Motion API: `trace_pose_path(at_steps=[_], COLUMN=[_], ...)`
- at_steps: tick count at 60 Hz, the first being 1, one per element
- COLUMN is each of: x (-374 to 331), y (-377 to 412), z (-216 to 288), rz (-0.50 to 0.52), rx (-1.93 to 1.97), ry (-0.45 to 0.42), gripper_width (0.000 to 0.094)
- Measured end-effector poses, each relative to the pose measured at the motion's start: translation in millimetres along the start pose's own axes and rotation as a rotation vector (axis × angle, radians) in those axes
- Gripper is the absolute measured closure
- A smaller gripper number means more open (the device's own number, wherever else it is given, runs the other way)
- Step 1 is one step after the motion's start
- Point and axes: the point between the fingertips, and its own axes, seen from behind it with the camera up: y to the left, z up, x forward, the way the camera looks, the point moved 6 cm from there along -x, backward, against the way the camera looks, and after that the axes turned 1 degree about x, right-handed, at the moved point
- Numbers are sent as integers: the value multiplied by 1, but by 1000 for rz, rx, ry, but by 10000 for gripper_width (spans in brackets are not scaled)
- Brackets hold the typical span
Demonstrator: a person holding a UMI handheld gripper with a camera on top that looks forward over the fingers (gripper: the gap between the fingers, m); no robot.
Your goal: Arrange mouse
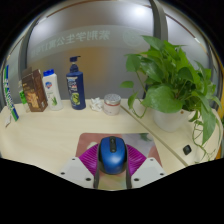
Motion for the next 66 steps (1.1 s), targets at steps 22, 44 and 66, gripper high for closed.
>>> trace_pose_path(at_steps=[22,44,66], x=[15,-133,-265], y=[-23,-11,5], z=[-37,-21,-54], rz=[29,-37,-79], rx=[19,-8,-59], ry=[105,-11,-59], gripper_width=[80,84,85])
